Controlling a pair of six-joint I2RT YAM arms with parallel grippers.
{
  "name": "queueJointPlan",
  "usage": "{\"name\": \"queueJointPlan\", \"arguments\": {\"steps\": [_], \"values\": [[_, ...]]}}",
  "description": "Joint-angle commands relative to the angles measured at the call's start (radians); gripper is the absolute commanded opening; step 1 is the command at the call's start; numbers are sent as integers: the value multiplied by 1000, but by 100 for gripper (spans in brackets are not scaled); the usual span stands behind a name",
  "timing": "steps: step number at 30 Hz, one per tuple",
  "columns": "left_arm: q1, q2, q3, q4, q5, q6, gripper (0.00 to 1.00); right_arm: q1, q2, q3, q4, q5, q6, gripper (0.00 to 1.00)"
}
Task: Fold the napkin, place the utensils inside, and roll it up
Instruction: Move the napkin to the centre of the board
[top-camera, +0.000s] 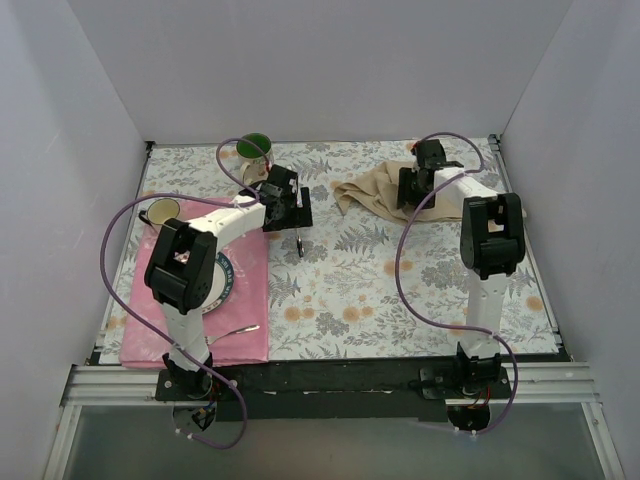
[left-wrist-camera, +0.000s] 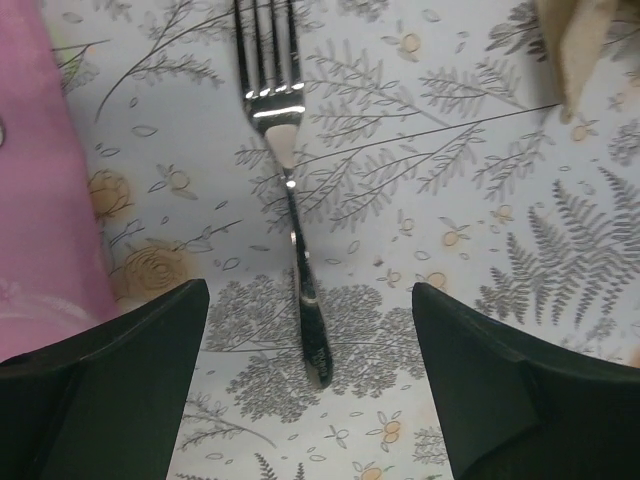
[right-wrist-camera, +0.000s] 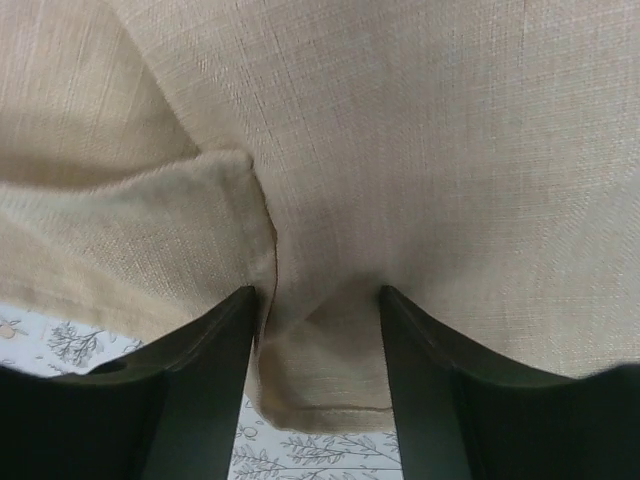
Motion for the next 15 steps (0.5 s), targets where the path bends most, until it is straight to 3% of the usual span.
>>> {"name": "queueJointPlan", "arguments": {"steps": [1, 7, 9, 10, 12, 15], "values": [[1, -31, 24, 96, 129, -25, 82, 29, -75, -127, 54, -103, 38, 55], [-14, -25, -11, 218, 252, -66, 82, 144, -311, -476, 216, -298, 99, 48], [-17, -31, -16, 247, 270, -80, 82, 179, -386, -559, 273, -289, 136, 48], [-22, -31, -13, 251, 276, -82, 82, 184, -453, -619, 281, -262, 139, 51], [-23, -36, -16, 249, 270, -86, 84, 184, -504, -635, 279, -192, 92, 67], [-25, -43, -23, 240, 261, -91, 87, 186, -532, -575, 241, -187, 9, 78]]}}
